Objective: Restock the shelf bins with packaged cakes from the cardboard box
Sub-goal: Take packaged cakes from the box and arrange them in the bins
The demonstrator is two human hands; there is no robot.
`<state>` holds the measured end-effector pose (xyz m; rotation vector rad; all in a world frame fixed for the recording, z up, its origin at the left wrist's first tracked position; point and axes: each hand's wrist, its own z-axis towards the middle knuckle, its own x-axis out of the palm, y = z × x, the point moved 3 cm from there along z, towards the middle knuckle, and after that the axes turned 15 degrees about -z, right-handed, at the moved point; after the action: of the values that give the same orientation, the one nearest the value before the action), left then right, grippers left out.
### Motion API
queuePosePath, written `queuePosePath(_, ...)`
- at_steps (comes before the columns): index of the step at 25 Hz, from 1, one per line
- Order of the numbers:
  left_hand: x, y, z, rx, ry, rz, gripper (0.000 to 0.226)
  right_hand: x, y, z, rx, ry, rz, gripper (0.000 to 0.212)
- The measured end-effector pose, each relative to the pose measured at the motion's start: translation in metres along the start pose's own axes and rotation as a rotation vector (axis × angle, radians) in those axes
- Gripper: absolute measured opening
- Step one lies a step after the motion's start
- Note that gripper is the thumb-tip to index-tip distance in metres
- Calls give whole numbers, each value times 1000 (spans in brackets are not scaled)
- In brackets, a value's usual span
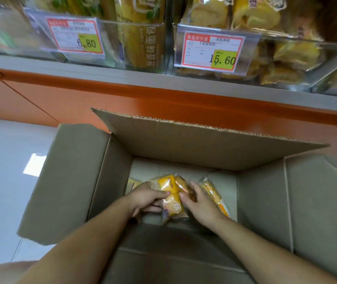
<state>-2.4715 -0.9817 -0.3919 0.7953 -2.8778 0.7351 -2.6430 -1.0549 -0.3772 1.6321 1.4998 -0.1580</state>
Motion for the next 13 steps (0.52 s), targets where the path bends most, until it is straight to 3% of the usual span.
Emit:
queuePosePath(1,9,-4,-10,33,52,-31,26,2,12,-7,1,58,171,39)
queuePosePath(3,27,-14,-28,109,80,-70,8,0,20,-12,17,-15,347,40)
queuePosePath(7,56,-54,-71,391,-26,7,22,-53,31,-43,12,-208,546,38)
queuePosePath(11,82,-106,-137,1199,-300,532,11,-112,51,-97,-135,-417,468,32)
queuePosePath(13,94,-125,-171,1557,-394,673,20,-133,64,-129,-233,-487,406,30)
